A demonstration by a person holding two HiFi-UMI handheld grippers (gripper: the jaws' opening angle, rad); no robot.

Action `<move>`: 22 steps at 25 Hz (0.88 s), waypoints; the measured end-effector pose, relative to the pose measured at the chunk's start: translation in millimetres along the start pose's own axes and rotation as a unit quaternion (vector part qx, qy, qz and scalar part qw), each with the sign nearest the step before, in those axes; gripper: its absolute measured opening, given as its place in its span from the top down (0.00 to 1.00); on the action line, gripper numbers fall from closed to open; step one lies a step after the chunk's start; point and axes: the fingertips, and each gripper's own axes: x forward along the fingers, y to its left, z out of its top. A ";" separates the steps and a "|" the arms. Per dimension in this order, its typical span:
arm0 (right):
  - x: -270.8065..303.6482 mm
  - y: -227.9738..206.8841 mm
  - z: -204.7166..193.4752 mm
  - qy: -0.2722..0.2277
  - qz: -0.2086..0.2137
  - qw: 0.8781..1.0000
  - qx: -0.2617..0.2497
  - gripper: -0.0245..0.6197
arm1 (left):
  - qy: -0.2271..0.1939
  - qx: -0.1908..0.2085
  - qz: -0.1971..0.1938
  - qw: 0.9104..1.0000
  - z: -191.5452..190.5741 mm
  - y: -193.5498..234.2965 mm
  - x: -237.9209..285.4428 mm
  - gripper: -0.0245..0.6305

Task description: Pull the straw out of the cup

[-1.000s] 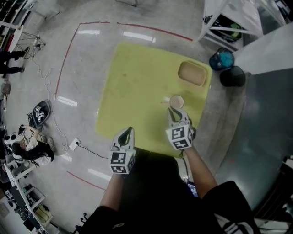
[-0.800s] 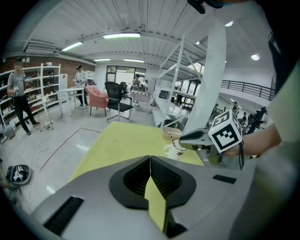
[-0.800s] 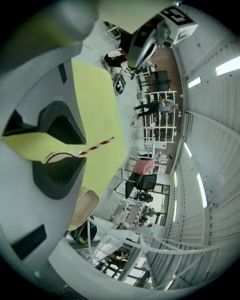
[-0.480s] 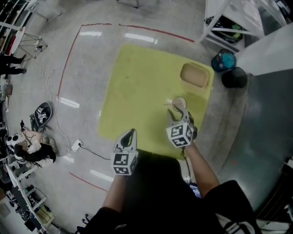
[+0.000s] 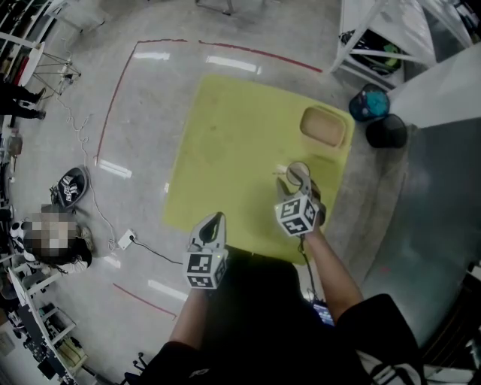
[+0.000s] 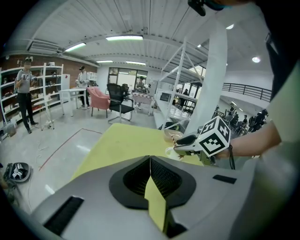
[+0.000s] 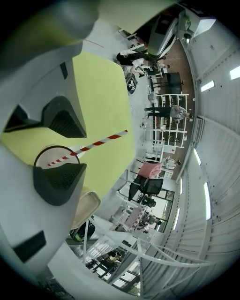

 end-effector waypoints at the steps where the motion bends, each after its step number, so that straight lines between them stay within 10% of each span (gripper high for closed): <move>1: 1.5 -1.1 -1.2 0.002 -0.001 1.000 0.000 0.70 | -0.001 0.000 0.000 1.000 -0.1 -0.1 0.8 0.89; 22: 12.0 5.9 3.5 0.021 -0.014 1.000 -0.014 0.77 | 0.006 0.008 -0.018 1.000 -1.4 0.8 -1.3 0.89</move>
